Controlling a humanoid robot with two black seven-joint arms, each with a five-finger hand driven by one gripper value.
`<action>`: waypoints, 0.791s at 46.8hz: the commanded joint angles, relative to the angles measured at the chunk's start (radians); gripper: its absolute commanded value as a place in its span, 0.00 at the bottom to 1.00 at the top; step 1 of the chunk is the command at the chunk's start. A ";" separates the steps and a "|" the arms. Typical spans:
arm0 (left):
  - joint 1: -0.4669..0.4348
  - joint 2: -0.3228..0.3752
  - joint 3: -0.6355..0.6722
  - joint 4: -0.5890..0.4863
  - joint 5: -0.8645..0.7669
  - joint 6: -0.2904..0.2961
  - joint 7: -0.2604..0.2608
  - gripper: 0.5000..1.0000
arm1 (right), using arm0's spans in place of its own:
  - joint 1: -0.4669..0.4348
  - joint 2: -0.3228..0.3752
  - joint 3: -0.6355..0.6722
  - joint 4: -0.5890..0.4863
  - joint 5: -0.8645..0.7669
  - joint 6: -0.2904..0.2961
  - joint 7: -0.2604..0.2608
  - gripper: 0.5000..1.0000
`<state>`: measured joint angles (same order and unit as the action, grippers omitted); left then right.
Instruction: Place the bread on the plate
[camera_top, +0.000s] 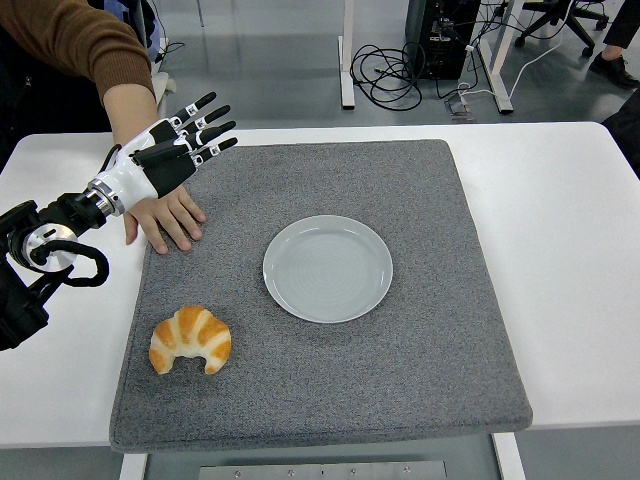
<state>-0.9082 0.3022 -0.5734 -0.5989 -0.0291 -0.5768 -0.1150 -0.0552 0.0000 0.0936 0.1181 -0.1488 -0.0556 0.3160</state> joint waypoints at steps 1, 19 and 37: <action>0.000 0.000 0.003 0.001 0.000 0.000 0.000 0.94 | 0.000 0.000 0.000 0.000 0.000 -0.001 0.000 1.00; -0.006 -0.002 0.010 -0.001 0.000 0.002 0.001 0.94 | 0.000 0.000 0.000 0.000 0.000 0.000 0.000 1.00; -0.003 -0.002 0.007 -0.002 0.002 0.008 -0.011 0.94 | 0.000 0.000 0.000 0.000 0.000 0.000 0.000 1.00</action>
<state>-0.9099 0.3007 -0.5636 -0.5994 -0.0277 -0.5719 -0.1238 -0.0552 0.0000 0.0936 0.1181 -0.1488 -0.0559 0.3160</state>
